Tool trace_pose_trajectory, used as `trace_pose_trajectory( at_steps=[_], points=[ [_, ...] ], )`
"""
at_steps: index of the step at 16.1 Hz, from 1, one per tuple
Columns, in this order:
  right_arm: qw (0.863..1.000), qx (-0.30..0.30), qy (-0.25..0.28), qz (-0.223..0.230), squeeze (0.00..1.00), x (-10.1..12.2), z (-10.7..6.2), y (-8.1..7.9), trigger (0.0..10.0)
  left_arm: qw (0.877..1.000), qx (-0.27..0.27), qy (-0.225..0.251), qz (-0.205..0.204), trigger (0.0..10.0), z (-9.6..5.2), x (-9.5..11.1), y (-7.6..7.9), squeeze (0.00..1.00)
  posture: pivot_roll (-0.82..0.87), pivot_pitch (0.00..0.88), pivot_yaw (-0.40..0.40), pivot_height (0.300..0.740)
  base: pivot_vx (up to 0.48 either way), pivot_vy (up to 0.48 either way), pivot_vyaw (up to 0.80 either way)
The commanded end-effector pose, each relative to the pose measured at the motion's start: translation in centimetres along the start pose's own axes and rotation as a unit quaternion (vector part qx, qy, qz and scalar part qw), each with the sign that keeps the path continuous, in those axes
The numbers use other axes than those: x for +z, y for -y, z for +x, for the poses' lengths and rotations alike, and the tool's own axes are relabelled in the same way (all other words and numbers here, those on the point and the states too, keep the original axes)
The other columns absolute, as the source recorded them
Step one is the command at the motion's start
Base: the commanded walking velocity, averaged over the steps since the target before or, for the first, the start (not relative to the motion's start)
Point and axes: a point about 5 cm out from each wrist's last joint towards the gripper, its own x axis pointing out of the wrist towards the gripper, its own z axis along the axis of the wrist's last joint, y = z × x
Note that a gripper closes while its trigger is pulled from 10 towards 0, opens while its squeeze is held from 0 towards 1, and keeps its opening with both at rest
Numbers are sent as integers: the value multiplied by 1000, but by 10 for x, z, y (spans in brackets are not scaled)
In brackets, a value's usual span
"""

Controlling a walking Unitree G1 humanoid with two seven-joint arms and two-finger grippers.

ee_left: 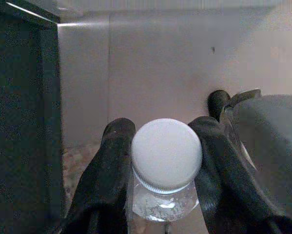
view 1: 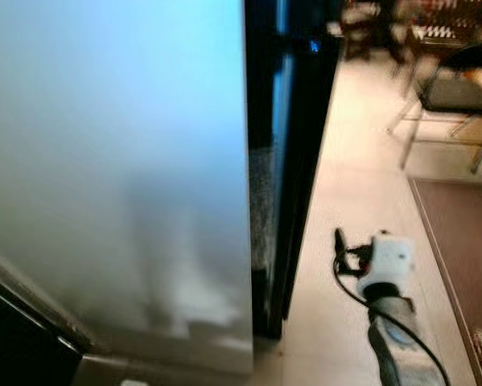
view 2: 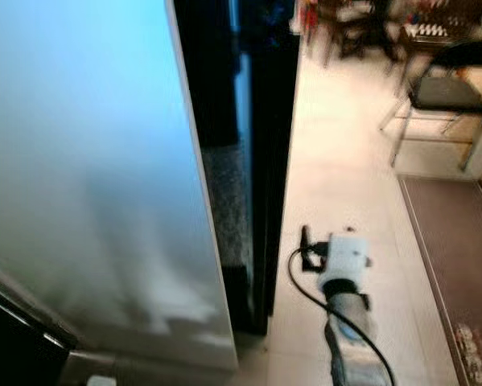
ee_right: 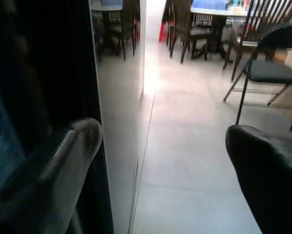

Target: Restocking fridge

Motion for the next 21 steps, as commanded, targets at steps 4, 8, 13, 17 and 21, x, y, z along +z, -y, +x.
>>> trace_pose_trajectory(
  at_steps=[4,8,13,17,21],
  points=[
    [1000,19,8,5,0,6,4,-8,10000,1000,5,-12,0,10000,-1,-7,-5,0,-138,0,16,740,0,0,0],
    [1000,22,12,-12,0,7,4,-7,10000,1000,3,-11,-6,10000,-1,-6,-4,0,-136,0,11,740,0,0,227],
    [1000,12,11,-12,0,6,4,-5,10000,1000,2,-10,-7,10000,-1,-5,-3,0,-133,0,11,740,0,0,0],
    [1000,7,9,-11,0,6,4,-5,10000,1000,0,-10,-4,10000,-1,-6,-3,0,-131,0,14,740,129,0,0],
    [1000,9,10,-18,0,5,4,-5,10000,1000,0,-10,-3,10000,-1,-6,-4,0,-131,0,14,740,304,0,0]
  ],
)
